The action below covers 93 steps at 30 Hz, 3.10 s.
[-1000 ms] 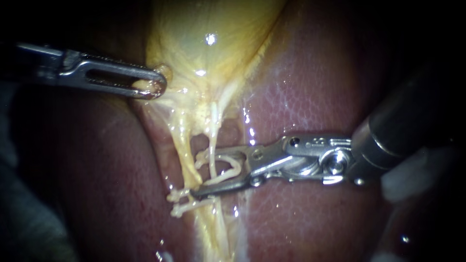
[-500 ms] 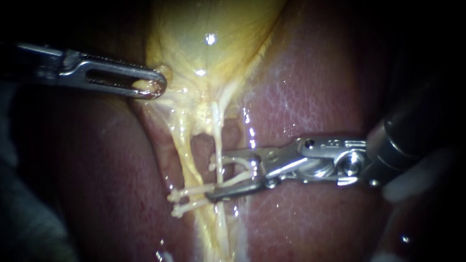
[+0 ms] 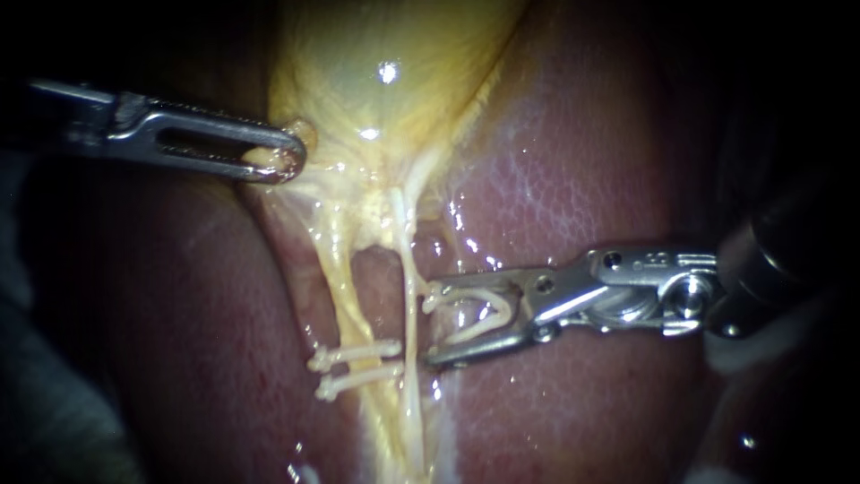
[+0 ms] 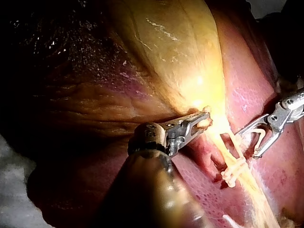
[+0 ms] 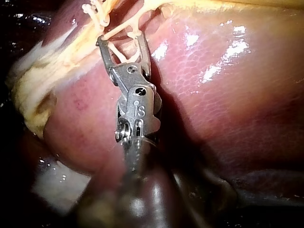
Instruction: Clipping third clip left tube
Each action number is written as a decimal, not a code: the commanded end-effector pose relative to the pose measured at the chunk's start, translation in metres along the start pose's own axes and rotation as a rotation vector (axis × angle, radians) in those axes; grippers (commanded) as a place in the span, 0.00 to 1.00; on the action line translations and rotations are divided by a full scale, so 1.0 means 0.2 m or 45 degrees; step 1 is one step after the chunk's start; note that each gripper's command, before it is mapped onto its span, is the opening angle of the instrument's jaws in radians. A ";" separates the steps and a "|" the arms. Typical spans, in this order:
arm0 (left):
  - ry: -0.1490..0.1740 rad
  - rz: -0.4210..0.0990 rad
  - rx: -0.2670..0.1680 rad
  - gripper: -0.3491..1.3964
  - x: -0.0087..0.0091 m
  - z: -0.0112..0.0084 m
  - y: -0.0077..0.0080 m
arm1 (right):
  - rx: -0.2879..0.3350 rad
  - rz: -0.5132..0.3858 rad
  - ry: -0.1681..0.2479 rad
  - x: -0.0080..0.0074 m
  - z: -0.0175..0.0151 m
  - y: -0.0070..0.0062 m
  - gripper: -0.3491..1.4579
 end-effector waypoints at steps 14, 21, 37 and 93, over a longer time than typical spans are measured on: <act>0.002 0.000 0.001 0.00 0.000 0.000 0.000 | 0.043 0.021 0.049 0.016 -0.008 -0.015 0.47; 0.003 0.000 0.001 0.00 0.000 0.000 0.000 | 0.070 0.022 0.062 0.019 -0.008 -0.019 0.47; 0.002 0.000 0.001 0.00 0.000 0.000 0.000 | 0.130 0.070 0.095 0.024 -0.008 -0.025 0.47; 0.004 -0.001 0.003 0.00 0.000 0.000 0.001 | 0.262 0.237 0.101 0.000 0.049 0.014 0.47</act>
